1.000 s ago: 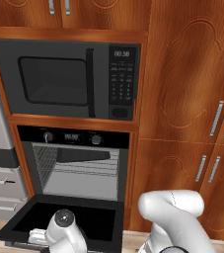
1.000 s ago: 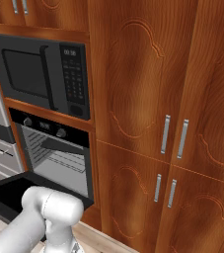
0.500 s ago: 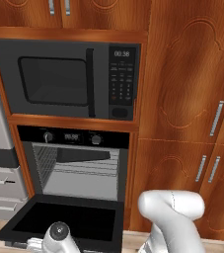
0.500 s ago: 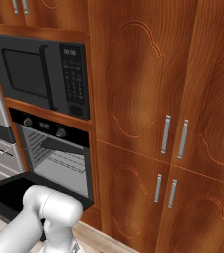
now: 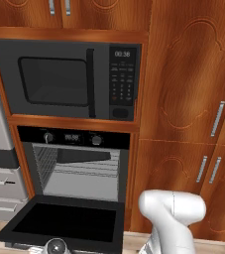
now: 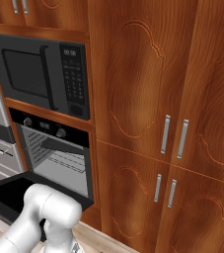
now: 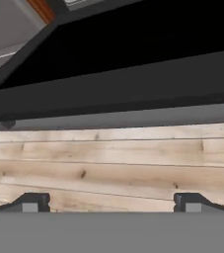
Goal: Take the baked cake out of the oven and place it on the plate for cooling. Then close the oven door.
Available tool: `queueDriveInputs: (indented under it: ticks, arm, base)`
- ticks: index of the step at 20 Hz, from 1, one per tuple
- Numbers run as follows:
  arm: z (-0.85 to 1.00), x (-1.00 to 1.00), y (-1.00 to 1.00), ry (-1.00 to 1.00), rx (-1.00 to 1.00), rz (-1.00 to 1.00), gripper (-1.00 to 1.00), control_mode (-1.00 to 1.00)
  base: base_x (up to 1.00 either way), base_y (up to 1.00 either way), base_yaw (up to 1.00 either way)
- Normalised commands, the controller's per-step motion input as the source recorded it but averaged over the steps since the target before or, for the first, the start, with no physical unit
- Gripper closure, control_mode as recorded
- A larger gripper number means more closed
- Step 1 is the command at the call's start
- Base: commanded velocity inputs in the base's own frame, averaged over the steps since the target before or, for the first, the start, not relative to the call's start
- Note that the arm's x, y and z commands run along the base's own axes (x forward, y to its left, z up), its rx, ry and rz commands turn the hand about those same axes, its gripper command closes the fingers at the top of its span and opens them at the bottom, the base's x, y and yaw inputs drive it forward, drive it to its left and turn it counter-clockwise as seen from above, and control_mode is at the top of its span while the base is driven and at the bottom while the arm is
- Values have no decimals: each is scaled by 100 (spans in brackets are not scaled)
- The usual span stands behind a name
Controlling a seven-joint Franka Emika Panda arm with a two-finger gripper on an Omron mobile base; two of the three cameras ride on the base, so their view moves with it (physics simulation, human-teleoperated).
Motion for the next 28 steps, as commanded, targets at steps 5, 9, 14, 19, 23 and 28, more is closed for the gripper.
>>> queueDriveInputs:
  ticks: [5,9,14,19,23,28]
  arm:
    - [-49,0,25,-4,0,-7,-100,-100]
    - [-35,-2,26,-1,-1,-8,-100,-100]
    - [-29,5,1,-13,-7,-5,-100,-100]
    - [-20,7,0,-20,-16,-5,-100,-100]
    - [-13,7,0,-12,-18,-5,-100,-100]
    - [-13,20,1,-12,-11,-2,-100,-100]
  base:
    - [0,0,0]
    - [0,0,0]
    - [0,0,0]
    - [0,0,0]
    - [0,0,0]
    - [0,0,0]
